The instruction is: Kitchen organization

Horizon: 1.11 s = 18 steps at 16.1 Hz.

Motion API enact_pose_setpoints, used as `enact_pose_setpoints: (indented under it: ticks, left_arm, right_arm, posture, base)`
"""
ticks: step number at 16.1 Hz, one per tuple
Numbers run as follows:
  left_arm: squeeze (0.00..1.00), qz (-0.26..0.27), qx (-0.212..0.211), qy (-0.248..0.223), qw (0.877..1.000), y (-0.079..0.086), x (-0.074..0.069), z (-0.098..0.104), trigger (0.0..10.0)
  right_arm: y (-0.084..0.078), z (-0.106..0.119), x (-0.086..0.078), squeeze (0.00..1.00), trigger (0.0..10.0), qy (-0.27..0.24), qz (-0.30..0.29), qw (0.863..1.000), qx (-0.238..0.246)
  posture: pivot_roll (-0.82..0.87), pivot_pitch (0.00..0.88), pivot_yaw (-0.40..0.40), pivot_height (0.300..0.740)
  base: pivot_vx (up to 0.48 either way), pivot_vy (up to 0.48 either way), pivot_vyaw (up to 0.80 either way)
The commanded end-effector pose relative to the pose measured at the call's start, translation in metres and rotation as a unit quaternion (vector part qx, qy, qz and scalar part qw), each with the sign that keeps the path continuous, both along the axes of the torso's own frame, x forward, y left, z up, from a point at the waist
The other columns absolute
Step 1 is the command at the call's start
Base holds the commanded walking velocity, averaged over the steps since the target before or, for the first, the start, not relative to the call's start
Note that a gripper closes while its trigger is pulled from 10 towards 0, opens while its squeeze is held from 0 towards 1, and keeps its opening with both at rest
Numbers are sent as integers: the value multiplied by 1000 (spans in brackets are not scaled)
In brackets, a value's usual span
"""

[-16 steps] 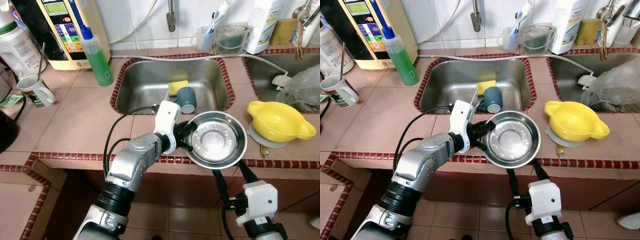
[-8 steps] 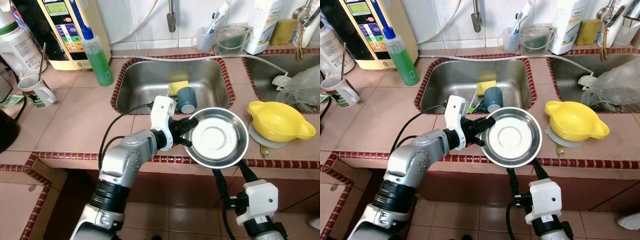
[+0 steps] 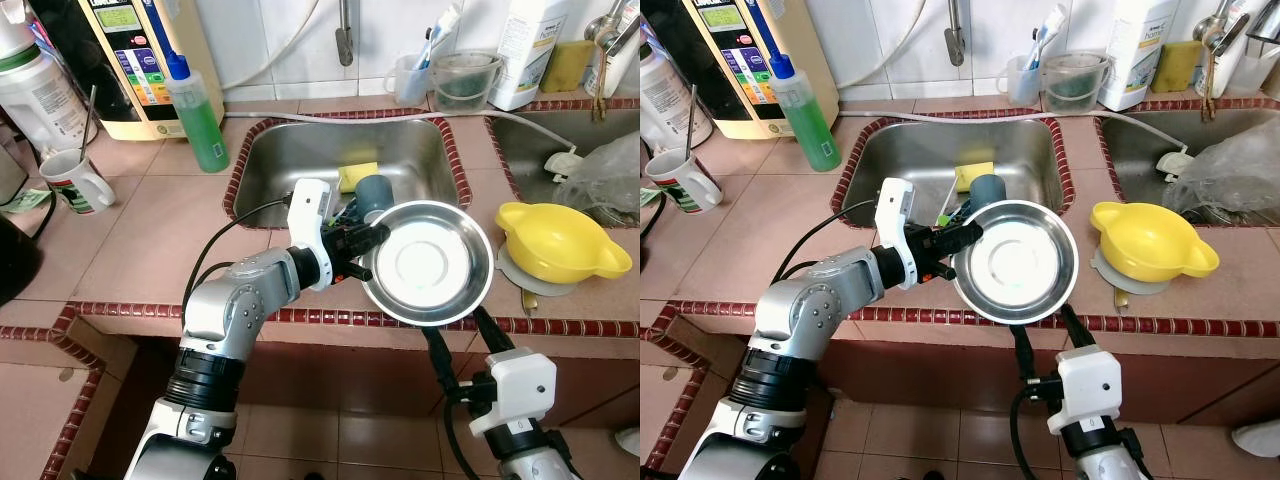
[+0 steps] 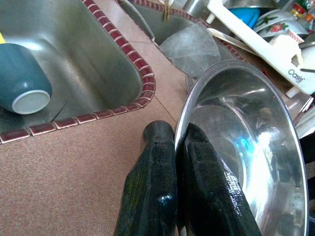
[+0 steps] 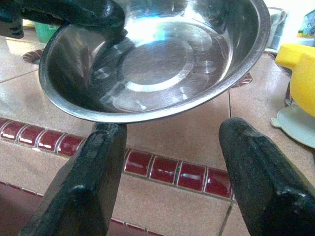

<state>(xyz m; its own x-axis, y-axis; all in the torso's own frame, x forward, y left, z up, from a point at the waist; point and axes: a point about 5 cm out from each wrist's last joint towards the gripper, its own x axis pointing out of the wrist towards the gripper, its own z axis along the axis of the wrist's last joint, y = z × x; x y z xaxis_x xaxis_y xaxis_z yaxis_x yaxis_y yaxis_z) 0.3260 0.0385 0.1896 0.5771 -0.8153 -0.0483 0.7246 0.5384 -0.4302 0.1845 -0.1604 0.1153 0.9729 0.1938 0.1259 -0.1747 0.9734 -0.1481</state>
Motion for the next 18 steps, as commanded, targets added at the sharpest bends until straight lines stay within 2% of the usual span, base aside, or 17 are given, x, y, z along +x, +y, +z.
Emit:
enact_pose_setpoints:
  ticks: [1, 3, 4, 5, 7, 9, 10, 12, 13, 15, 18]
  left_arm:
    - [0, -16, -20, 7, 1000, -2, -3, 3, 0]
    - [0, -20, -18, 8, 1000, -2, -4, 3, 0]
    - [0, -29, -7, 9, 1000, -2, -5, 1, 5255]
    - [0, -33, 8, 11, 999, -2, -5, -3, 10000]
    - [0, -32, 26, 15, 999, -1, -6, -9, 10000]
    - [0, -54, 71, 15, 996, 3, -12, -21, 10000]
    - [0, -53, 78, 15, 995, 5, -13, -23, 10000]
    - [0, -72, 117, 8, 990, 10, -18, -34, 10000]
    - [0, -82, 113, 25, 990, 10, -21, -36, 10000]
    - [0, -102, 87, 45, 990, 6, -25, -27, 10000]
    - [0, -118, 91, 60, 987, 4, -28, -26, 10000]
  right_arm:
    - [-1, 2, 1, 0, 10000, -6, -2, 1000, 4]
    - [-1, 2, 1, 0, 10000, -8, -1, 1000, 4]
    - [-1, 4, 1, 0, 10000, -11, 1, 1000, 9]
    - [0, 5, 1, 0, 10000, -13, 4, 1000, 14]
    - [1, 6, 0, 0, 10000, -15, 8, 1000, 23]
    - [1, 8, 0, 0, 10000, -16, 7, 999, 35]
    - [2, 8, 0, 0, 10000, -16, 8, 999, 35]
    - [2, 9, 0, 0, 10000, -17, 10, 999, 41]
    - [2, 9, 0, 0, 10000, -15, 12, 999, 42]
    - [3, 9, 0, 0, 10000, -13, 15, 999, 43]
    - [4, 9, 0, 0, 10000, -12, 16, 999, 43]
  posture:
    - [-182, 104, 129, 740]
    - [-184, 103, 130, 740]
    - [-184, 103, 130, 740]
    - [-185, 104, 130, 740]
    - [-184, 107, 132, 740]
    - [-182, 112, 133, 740]
    - [-181, 115, 134, 740]
    - [-179, 120, 133, 740]
    - [-179, 120, 133, 740]
    - [-172, 126, 132, 740]
    - [-174, 130, 137, 740]
  base:
    - [0, 0, 0]
    - [0, 0, 0]
    - [0, 0, 0]
    - [0, 0, 0]
    - [0, 0, 0]
    - [0, 0, 0]
    - [0, 0, 0]
    - [0, 0, 0]
    - [0, 0, 0]
    - [0, 0, 0]
    - [0, 0, 0]
